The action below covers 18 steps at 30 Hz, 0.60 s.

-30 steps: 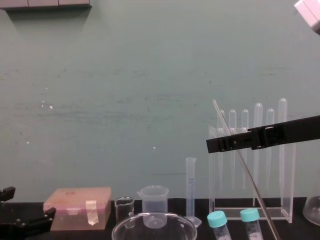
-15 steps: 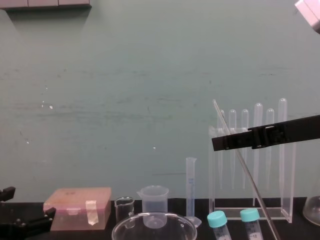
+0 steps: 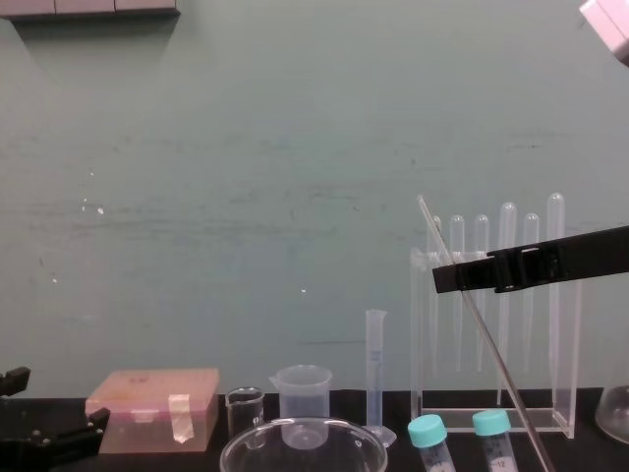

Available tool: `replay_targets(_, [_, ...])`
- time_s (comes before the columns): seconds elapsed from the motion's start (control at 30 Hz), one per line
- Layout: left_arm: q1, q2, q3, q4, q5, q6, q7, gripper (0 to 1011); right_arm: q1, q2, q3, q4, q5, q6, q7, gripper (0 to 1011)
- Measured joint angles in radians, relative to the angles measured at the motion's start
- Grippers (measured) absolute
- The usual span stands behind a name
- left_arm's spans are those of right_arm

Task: Hold the thermometer with one hand and immerse one end into the beaker, then reinsert it into the test tube rack.

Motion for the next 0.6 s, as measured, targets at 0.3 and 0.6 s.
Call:
replay_targets(0.3, [0.000,0.000,0.000,0.000,0.000,0.000,0.000,1008,-0.016,0.000,0.012,-0.010,0.016,-0.013,-0.002,57])
replay_targets(0.6, [0.000,0.000,0.000,0.000,0.000,0.000,0.000,1008,-0.114,0.015,0.075,-0.074,0.047,-0.180,-0.017,57])
